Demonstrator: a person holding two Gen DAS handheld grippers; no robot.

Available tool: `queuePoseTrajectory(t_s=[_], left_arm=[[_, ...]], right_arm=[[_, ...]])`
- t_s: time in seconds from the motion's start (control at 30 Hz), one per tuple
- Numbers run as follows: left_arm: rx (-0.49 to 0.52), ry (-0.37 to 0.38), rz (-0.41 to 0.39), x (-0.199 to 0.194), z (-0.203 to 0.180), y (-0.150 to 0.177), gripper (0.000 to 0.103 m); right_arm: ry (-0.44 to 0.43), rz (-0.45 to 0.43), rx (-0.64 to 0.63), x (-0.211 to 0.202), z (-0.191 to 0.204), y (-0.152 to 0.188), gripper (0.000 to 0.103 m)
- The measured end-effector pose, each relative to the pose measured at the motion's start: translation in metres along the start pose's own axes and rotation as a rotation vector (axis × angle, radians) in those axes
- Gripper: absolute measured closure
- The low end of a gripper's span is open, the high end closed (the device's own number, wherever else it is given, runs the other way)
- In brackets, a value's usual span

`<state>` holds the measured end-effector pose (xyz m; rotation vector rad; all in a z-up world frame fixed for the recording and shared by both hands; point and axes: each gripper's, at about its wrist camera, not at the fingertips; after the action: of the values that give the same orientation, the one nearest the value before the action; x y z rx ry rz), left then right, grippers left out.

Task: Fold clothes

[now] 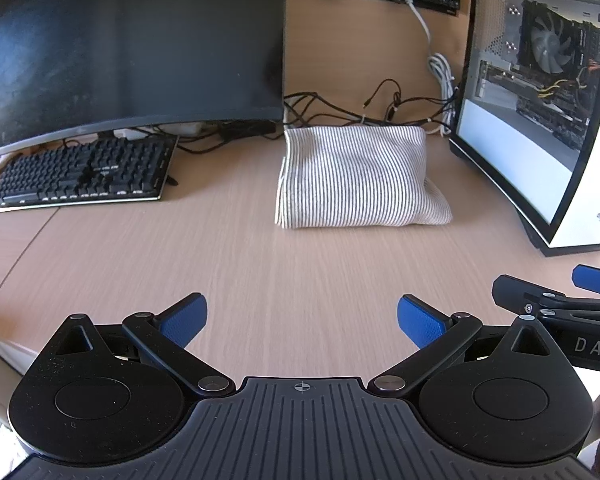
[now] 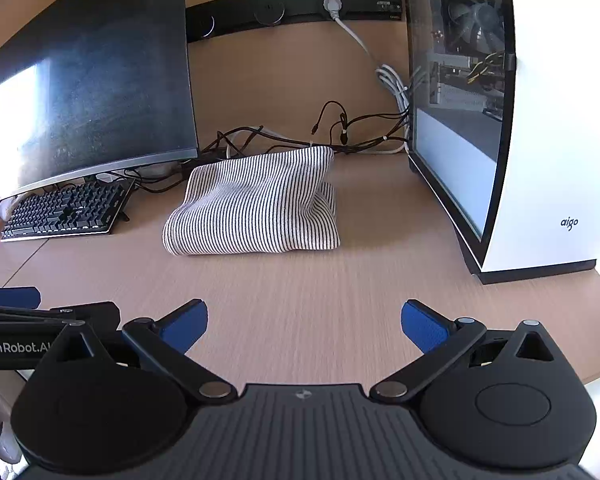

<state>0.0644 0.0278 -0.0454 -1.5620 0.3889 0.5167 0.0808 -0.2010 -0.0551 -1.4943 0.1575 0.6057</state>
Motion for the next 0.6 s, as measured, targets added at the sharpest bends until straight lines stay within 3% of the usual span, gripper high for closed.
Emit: queuePoseTrajectory(t_s=[0.6], left_arm=[[-0.009,0.004,0.008,-0.0001,0.0009,0.0012,0.000]], right_arm=[[-0.002,0.012,0.002,0.0022,0.0005,0.0015,0.000]])
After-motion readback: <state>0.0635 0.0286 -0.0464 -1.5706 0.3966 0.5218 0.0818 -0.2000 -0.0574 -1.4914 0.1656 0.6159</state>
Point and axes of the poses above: each gripper's, at about its wrist camera, not at the fingertips, and x roughly the way its jaws point, z to its left, y to its underside, and after that the axes turned 6 degrees about -z, right-handed
